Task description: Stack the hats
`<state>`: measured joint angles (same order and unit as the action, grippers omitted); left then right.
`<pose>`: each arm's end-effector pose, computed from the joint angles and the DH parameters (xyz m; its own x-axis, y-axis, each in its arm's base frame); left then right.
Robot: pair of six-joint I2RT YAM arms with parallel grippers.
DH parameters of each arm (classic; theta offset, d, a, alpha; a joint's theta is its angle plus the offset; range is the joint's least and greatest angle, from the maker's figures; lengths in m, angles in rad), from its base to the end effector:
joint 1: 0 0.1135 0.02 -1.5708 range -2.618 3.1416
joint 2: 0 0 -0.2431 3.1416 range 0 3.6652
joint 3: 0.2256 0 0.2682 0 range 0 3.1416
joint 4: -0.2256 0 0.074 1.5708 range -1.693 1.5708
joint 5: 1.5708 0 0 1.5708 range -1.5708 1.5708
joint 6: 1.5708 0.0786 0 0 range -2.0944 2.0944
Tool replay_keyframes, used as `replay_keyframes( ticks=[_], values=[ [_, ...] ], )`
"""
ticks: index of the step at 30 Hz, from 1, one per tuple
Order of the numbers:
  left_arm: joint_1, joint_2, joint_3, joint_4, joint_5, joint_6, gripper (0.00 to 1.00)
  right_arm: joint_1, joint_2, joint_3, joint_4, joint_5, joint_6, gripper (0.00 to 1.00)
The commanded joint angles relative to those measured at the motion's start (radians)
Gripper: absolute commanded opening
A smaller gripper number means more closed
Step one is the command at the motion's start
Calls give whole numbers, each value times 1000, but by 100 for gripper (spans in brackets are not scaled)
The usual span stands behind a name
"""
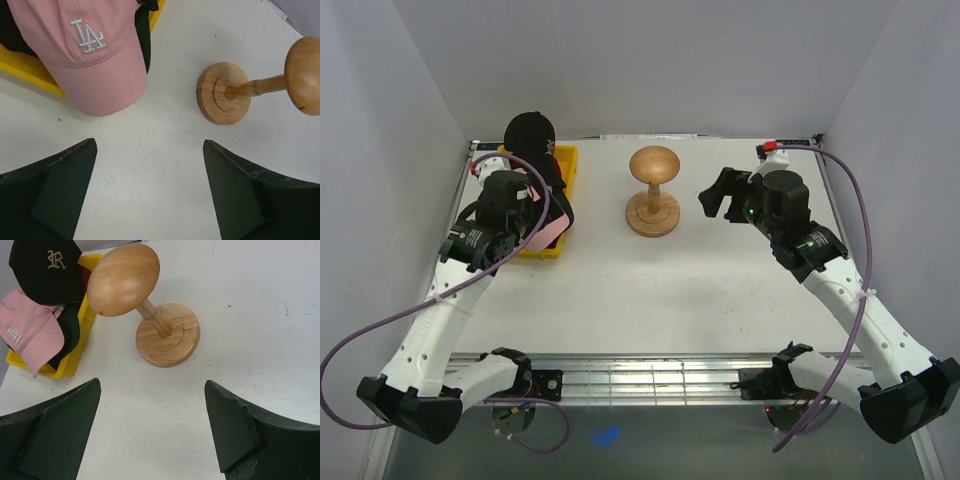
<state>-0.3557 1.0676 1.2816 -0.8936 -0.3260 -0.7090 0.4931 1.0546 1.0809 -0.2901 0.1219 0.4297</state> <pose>0.2534 -0.0673 0.3473 -0.5099 -0.4685 -0.7214 -0.3104 0.8824 -0.3536 0.2745 0.1367 0.3521 -0.3615 0.2752 -0.8908 -0.2374 0.8968 0.3734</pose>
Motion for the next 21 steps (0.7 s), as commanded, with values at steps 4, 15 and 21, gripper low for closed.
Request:
replay_keyframes(
  ticks=[4, 15, 21],
  values=[
    [-3, -29, -18, -28, -47, -59, 98, 1, -1, -9, 23, -16, -22, 89],
    [122, -3, -178, 99, 88, -171, 98, 2, 79, 22, 35, -182, -5, 89],
    [165, -31, -338, 220, 149, -208, 98, 1, 128, 19, 72, -274, 3, 91]
  ],
)
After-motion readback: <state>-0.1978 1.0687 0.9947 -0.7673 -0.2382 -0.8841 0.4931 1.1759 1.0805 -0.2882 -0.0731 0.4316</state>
